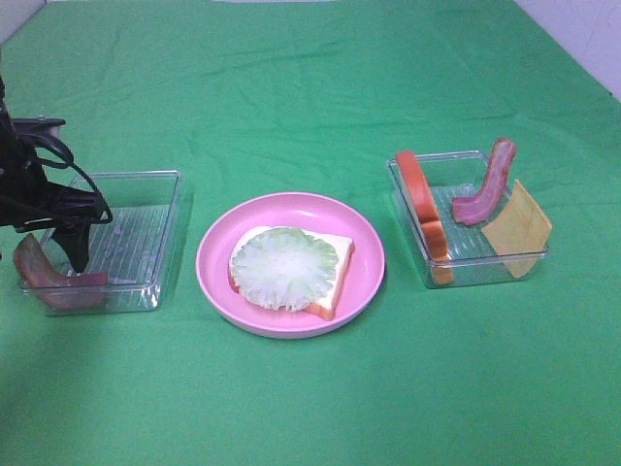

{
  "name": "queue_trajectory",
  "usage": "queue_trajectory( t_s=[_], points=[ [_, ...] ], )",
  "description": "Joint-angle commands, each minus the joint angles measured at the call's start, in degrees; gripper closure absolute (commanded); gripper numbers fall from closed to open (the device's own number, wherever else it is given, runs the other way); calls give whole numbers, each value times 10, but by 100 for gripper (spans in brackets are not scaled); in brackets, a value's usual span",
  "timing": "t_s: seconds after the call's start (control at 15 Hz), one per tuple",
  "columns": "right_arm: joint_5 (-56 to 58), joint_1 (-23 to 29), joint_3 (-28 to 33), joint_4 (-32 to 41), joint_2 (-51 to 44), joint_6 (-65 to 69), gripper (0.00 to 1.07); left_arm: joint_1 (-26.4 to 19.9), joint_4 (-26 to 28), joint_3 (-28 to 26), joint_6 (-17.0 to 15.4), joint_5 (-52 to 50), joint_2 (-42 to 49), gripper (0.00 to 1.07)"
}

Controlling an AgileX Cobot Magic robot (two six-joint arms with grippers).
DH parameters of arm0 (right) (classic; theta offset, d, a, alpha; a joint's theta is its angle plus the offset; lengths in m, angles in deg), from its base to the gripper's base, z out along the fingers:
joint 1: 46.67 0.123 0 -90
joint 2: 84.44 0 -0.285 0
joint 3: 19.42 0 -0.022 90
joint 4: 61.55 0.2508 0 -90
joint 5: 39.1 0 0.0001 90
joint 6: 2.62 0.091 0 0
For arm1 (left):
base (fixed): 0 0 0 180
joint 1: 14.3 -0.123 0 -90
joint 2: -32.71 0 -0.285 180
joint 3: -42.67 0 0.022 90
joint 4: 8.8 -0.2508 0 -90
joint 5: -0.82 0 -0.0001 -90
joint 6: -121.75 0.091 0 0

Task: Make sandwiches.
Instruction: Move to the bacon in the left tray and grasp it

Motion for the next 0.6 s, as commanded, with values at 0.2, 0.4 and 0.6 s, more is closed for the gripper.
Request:
queue_trajectory(
  t_s=[0.2,0.4,0.6],
  points=[
    [-6,-4,2,-1,-18,-1,11,-1,1,5,-2,15,0,52],
    [-6,-4,2,-1,-18,-1,11,-1,1,5,-3,17,0,58],
    [-6,-4,2,-1,-18,-1,11,-1,-3,5,-4,15,0,71]
  ],
)
